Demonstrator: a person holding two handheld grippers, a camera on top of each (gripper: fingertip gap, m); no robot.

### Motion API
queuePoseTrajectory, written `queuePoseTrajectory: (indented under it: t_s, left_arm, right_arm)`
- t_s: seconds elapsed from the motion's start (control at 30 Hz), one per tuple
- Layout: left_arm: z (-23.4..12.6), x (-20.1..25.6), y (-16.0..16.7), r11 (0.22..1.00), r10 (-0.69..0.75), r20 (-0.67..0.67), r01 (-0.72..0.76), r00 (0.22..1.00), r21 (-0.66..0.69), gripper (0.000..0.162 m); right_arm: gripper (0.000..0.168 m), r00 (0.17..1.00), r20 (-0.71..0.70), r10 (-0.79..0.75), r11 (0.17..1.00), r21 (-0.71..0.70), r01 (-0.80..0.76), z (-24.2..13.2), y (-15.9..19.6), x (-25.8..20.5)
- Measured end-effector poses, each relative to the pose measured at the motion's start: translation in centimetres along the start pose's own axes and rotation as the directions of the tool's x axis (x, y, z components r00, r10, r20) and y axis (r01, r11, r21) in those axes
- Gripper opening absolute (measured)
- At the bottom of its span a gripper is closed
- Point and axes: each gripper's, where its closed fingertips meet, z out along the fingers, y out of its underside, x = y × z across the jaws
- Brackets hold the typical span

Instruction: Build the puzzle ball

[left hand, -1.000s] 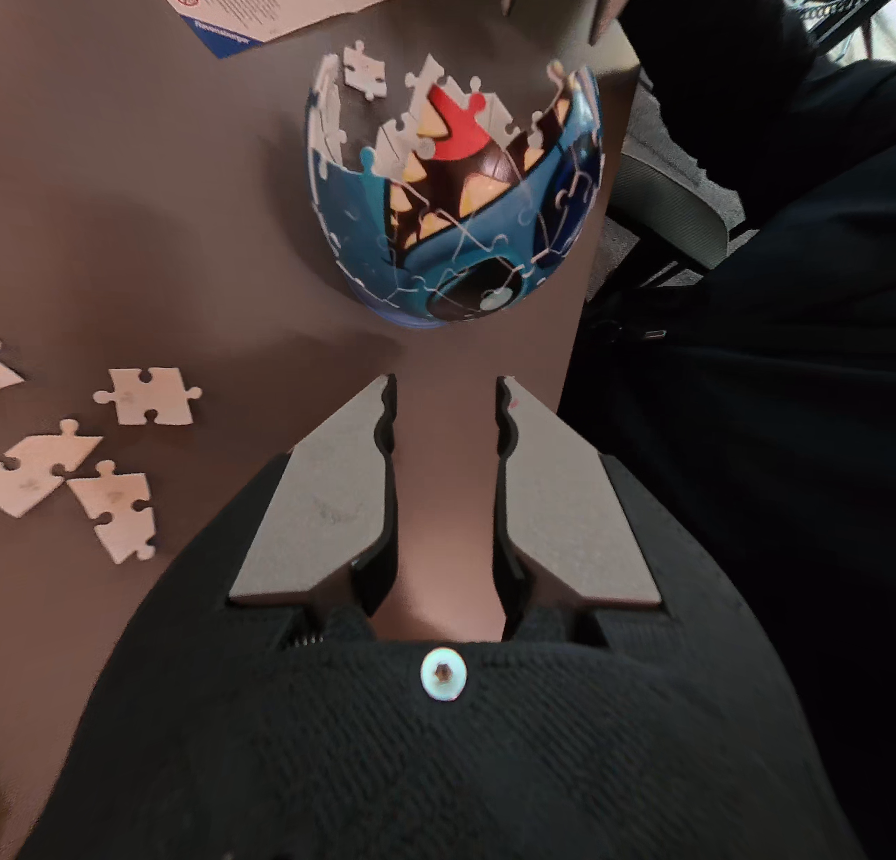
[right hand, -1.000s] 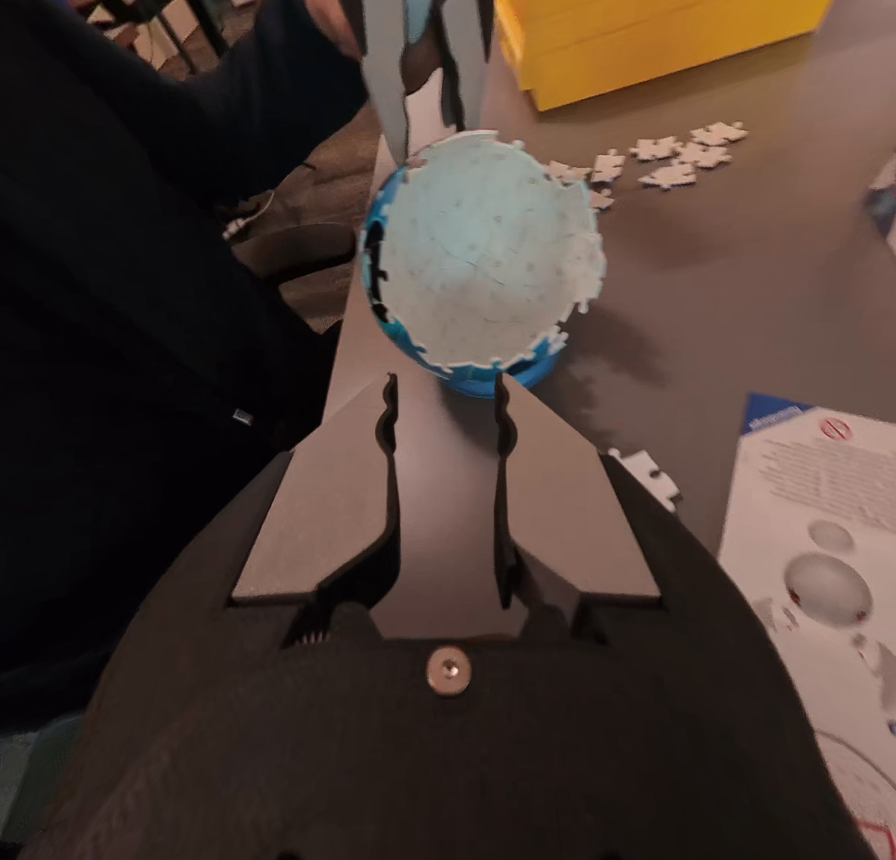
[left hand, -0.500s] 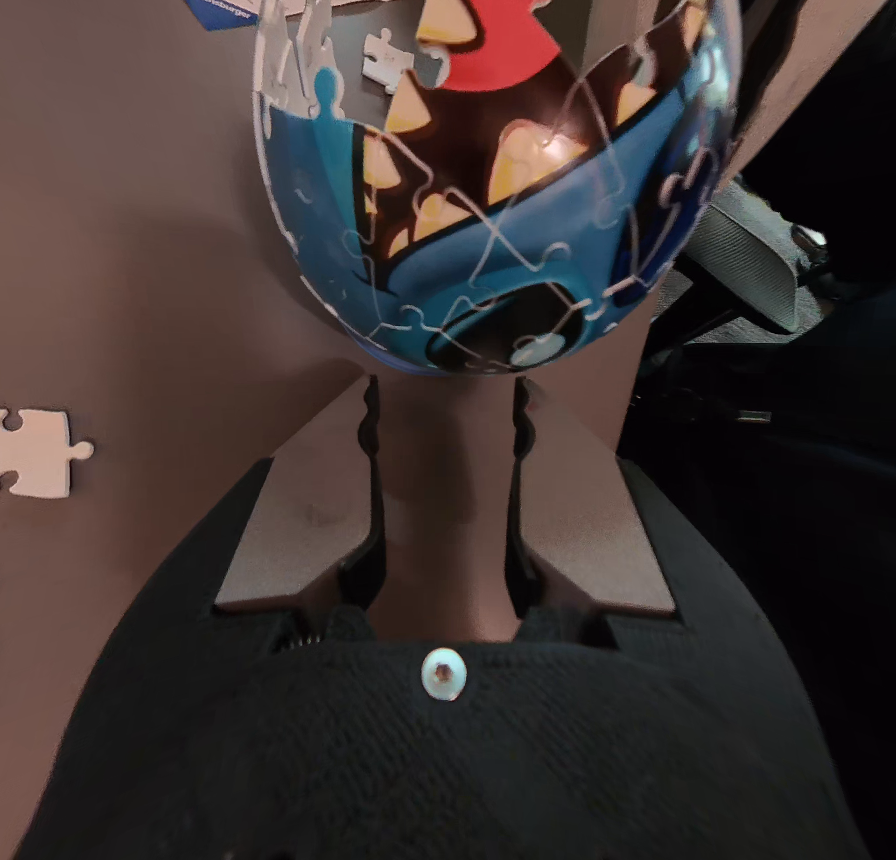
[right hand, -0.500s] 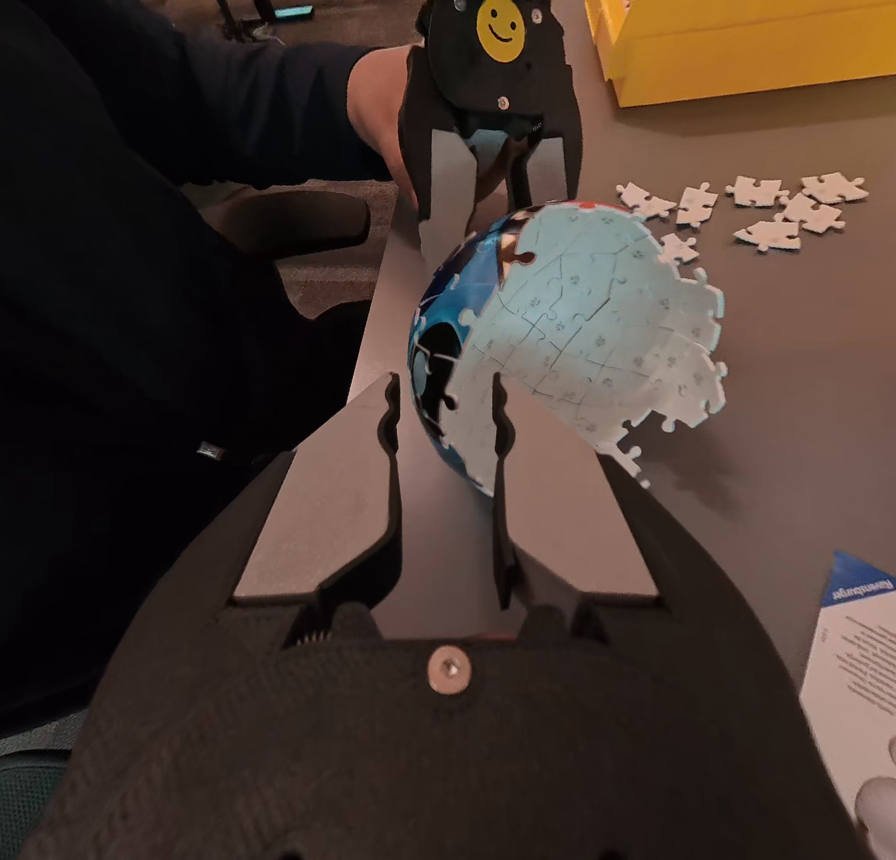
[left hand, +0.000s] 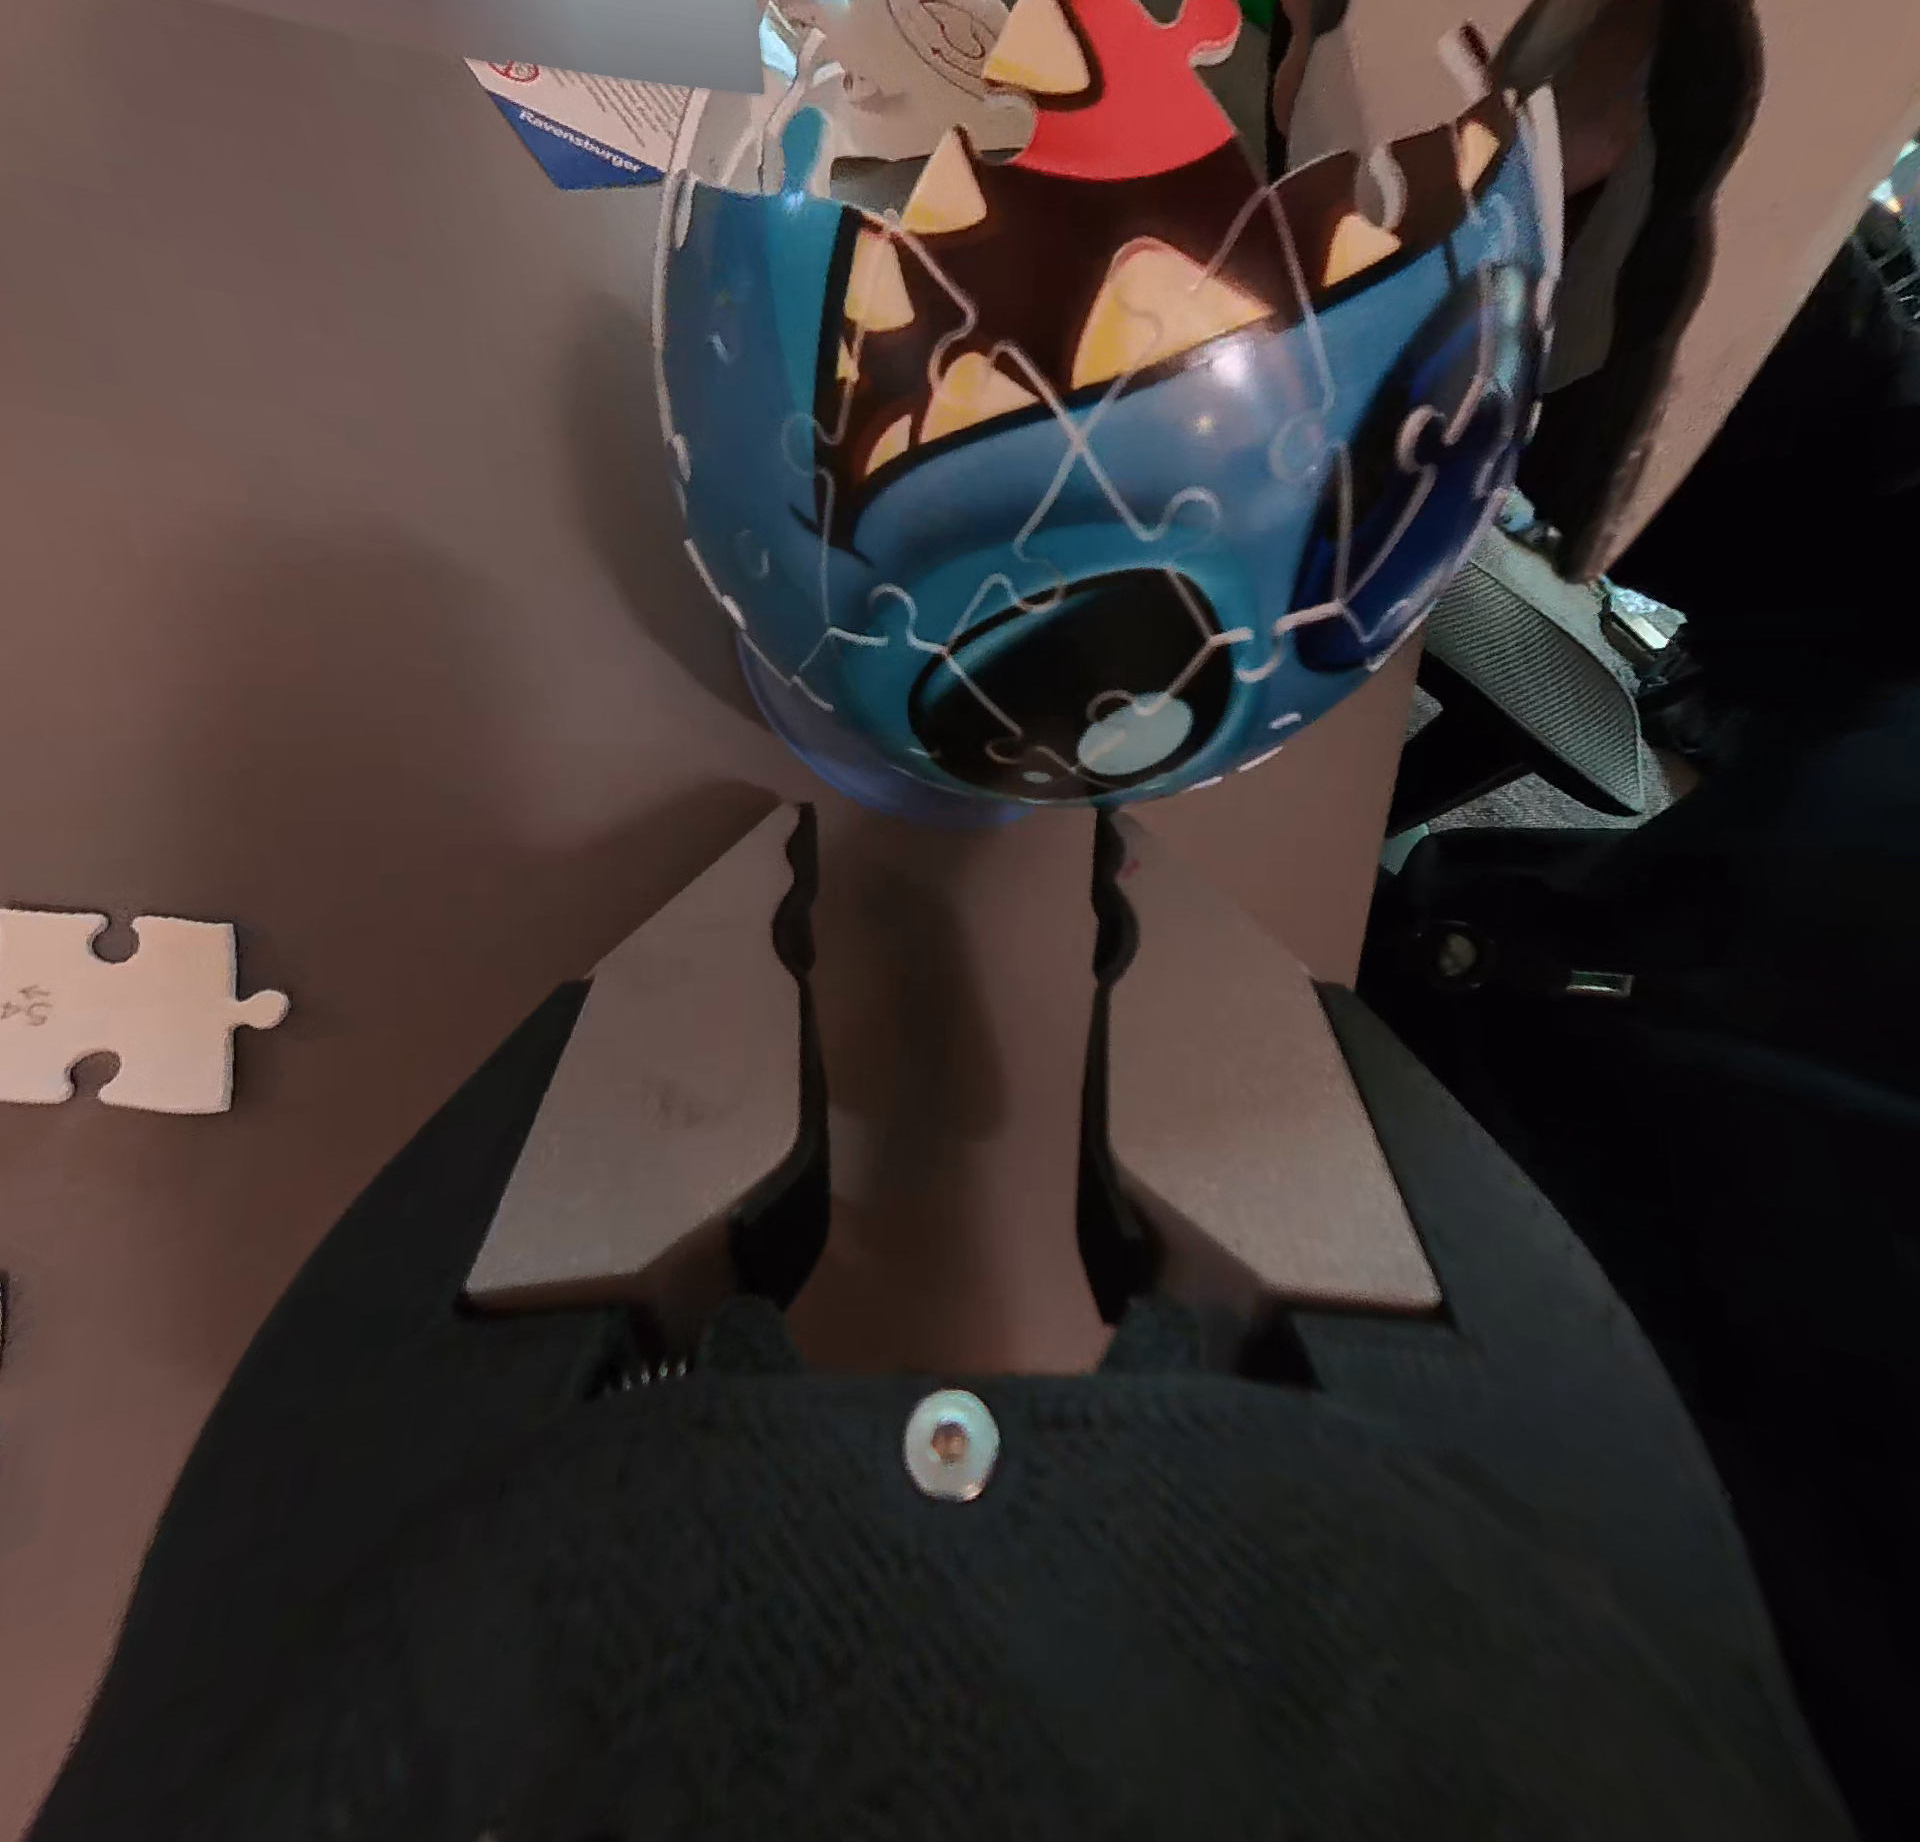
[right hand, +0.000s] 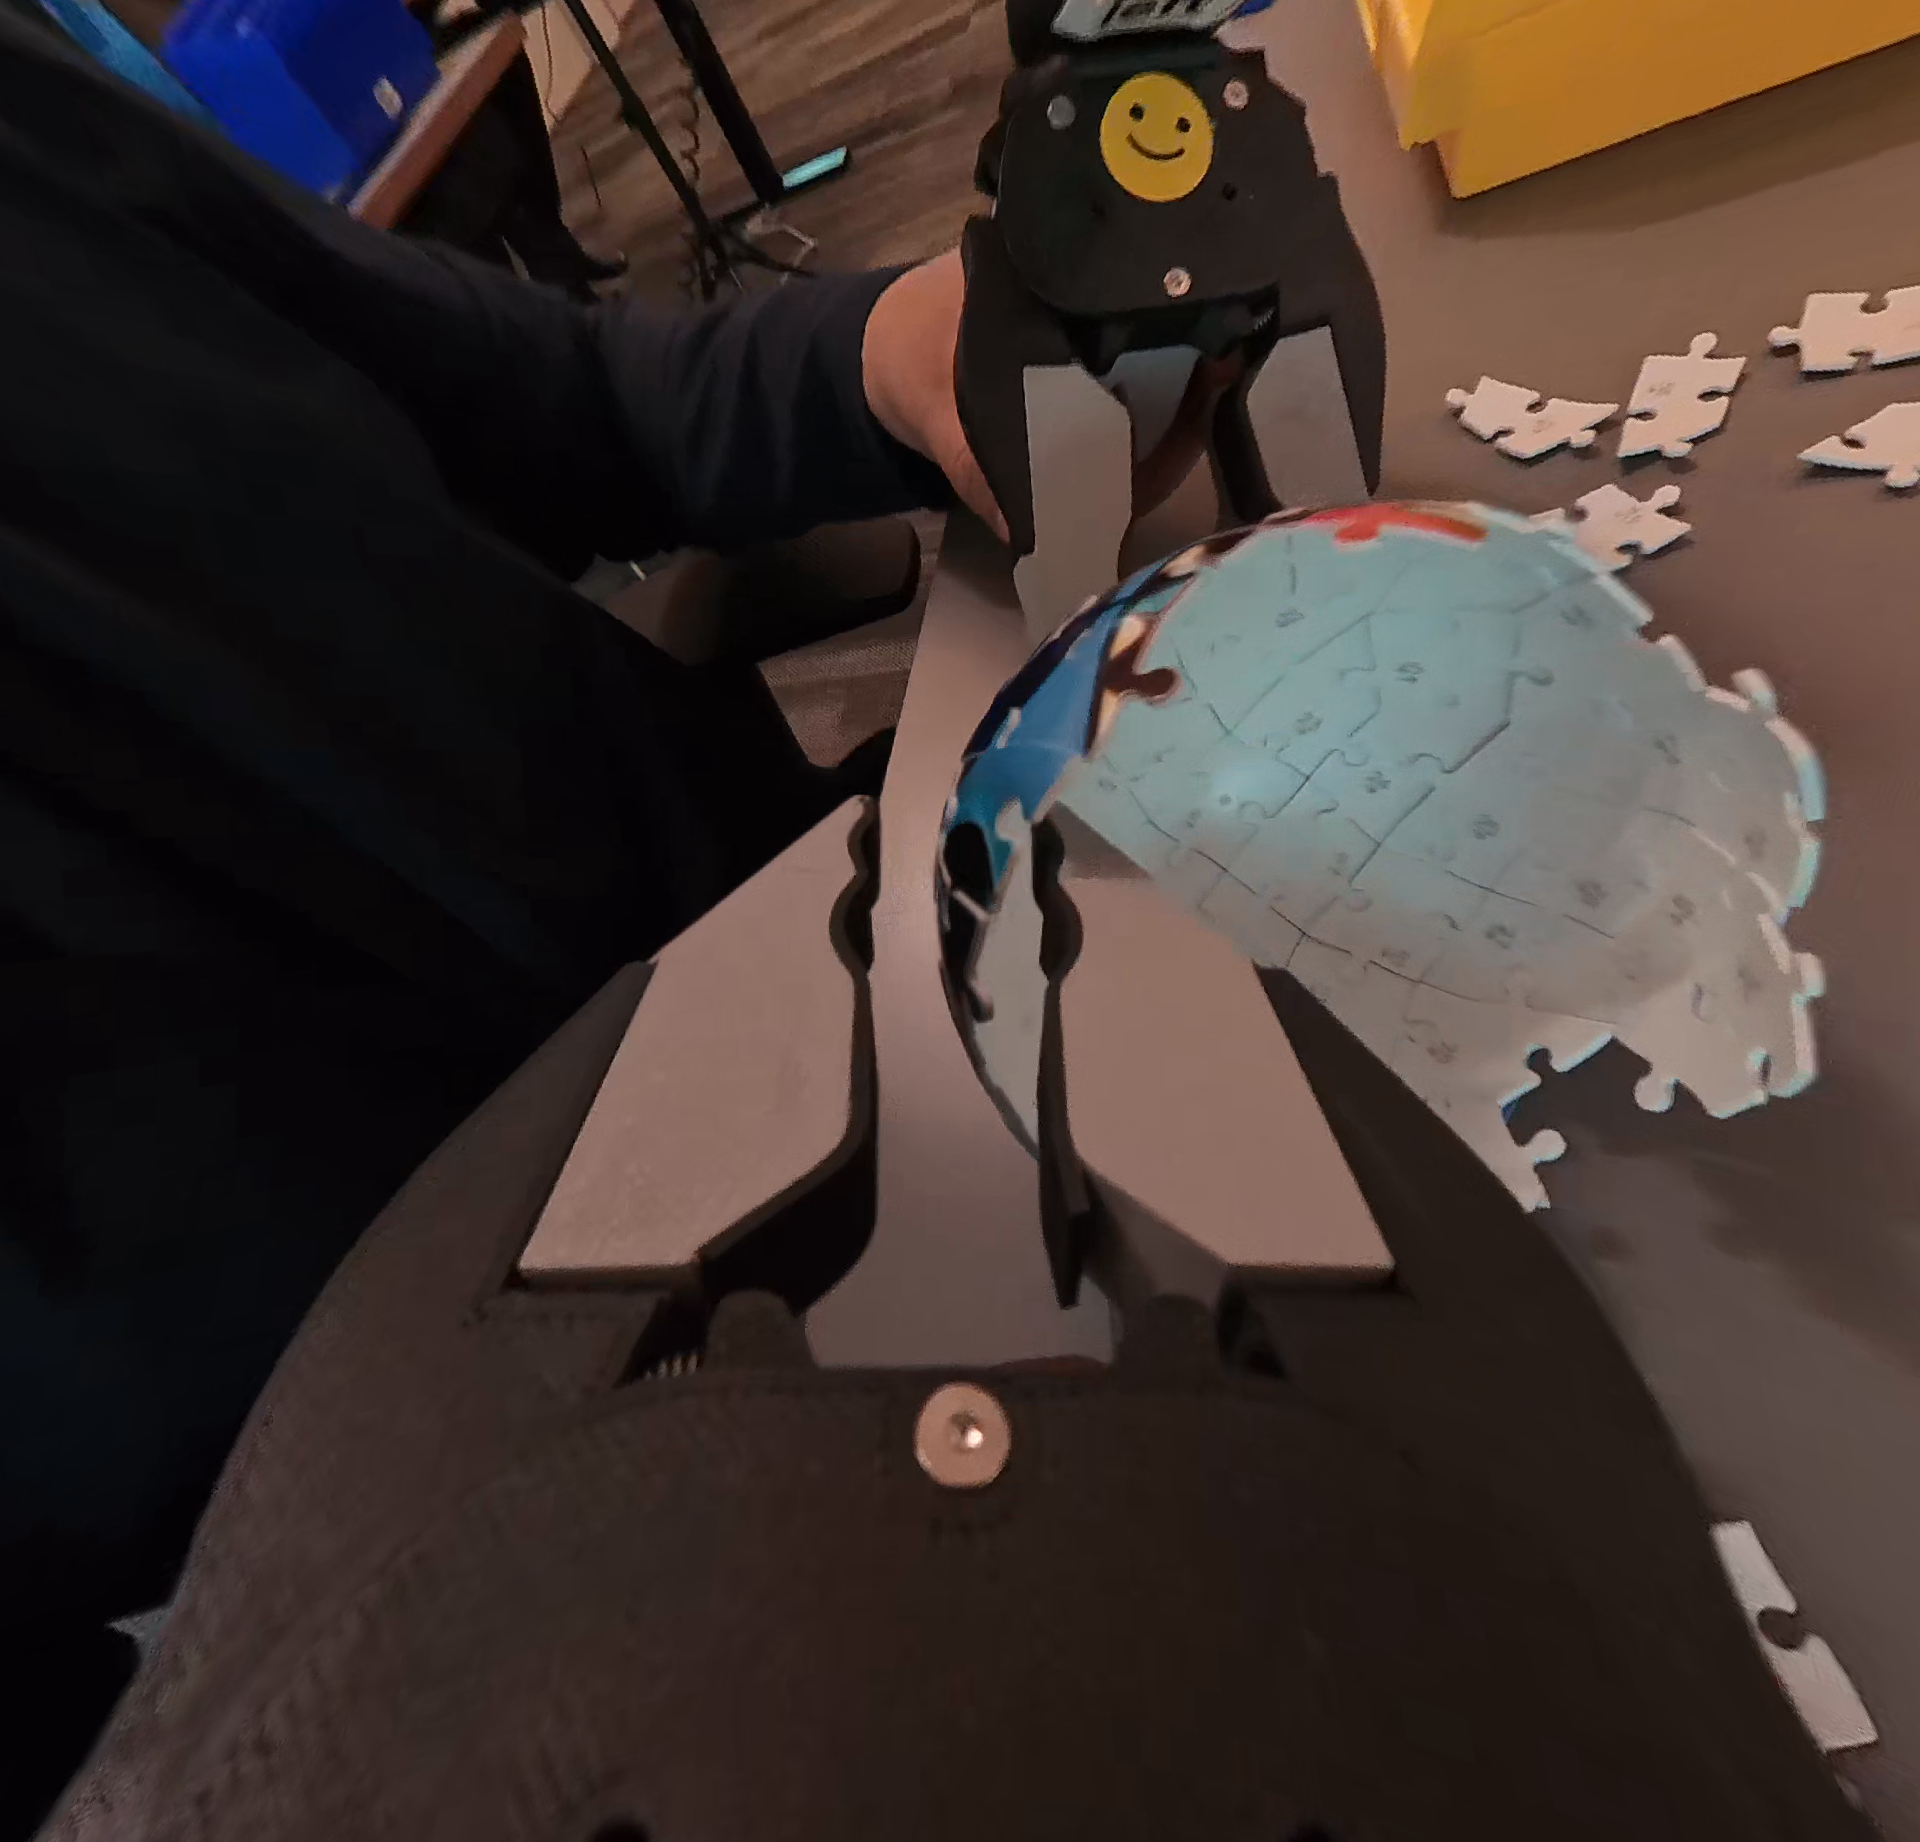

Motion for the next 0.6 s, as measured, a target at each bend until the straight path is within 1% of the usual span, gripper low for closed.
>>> queuePoseTrajectory:
  t_s: [0.07,0.13,0.27,0.37,0.47,0.6]
  left_arm:
    - [0.1,0.0,0.0,1.0,-0.001,-0.005,0.001,1.0,-0.001,0.051]
    - [0.2,0.0,0.0,1.0,-0.003,-0.01,0.003,1.0,0.002,0.051]
    - [0.4,0.0,-0.2,1.0,-0.004,-0.013,0.004,1.0,0.009,0.05]
    - [0.5,0.0,-0.2,1.0,-0.005,-0.013,0.005,1.0,0.017,0.05]
    - [0.6,-0.1,-0.3,1.0,-0.012,-0.012,0.013,1.0,0.027,0.049]
    - [0.1,-0.4,-0.4,0.998,0.019,0.034,-0.021,0.999,0.058,0.048]
  right_arm:
    - [0.026,1.0,-0.022,0.019,1.0,0.023,-0.019,-0.4,-0.6,0.4]
    - [0.022,0.998,-0.026,0.059,0.998,0.029,-0.058,-0.6,-0.9,0.8]
    - [0.01,0.985,0.048,0.167,0.986,0.004,-0.167,-0.3,-1.1,0.6]
    - [0.004,0.976,0.088,0.198,0.98,-0.013,-0.198,-0.2,-1.1,0.4]
    - [0.003,0.974,0.085,0.211,0.977,0.004,-0.212,-0.4,-1.4,0.7]
    - [0.004,0.969,0.075,0.233,0.97,0.049,-0.237,-1.1,-2.0,1.2]
